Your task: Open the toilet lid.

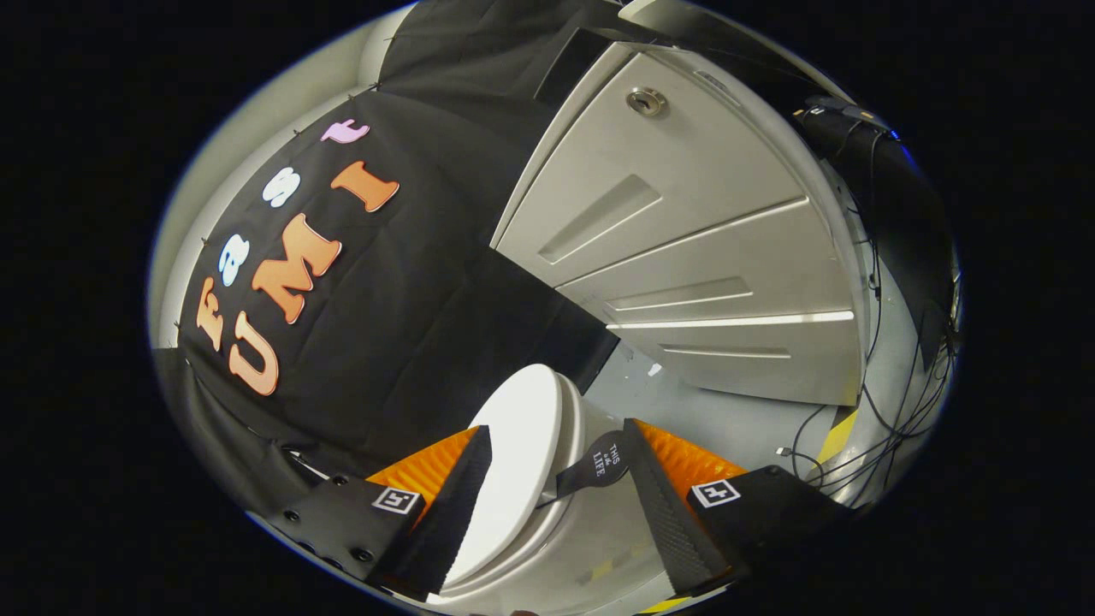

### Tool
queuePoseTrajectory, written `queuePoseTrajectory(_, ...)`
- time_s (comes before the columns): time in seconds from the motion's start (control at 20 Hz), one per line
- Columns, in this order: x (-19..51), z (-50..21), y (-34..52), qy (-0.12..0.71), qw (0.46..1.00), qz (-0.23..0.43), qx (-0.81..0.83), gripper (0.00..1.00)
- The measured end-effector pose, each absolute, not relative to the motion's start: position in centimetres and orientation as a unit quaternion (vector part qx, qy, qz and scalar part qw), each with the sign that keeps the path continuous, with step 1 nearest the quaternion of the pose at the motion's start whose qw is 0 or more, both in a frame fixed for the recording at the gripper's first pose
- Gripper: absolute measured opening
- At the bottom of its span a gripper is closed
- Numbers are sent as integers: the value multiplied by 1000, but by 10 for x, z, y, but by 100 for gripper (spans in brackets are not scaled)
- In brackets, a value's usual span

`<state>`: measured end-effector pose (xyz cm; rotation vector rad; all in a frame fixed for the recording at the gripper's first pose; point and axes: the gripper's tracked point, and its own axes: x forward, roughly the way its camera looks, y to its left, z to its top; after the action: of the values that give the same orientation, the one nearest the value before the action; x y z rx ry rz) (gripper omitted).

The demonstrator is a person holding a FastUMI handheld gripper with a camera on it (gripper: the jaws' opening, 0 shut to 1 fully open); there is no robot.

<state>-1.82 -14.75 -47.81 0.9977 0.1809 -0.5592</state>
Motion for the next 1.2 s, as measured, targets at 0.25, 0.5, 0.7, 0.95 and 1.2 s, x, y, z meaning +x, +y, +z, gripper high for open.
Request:
queuePoseTrajectory(0.25,-18,-499,-149,97,822,-277,487,99)
queuePoseTrajectory(0.5,-12,-514,-149,94,798,-279,525,97)
queuePoseTrajectory(0.7,-10,-527,-130,128,786,-260,547,72)
queuePoseTrajectory(0.95,-14,-532,-120,144,770,-241,573,53)
queuePoseTrajectory(1.2,-17,-534,-109,158,764,-229,583,31)
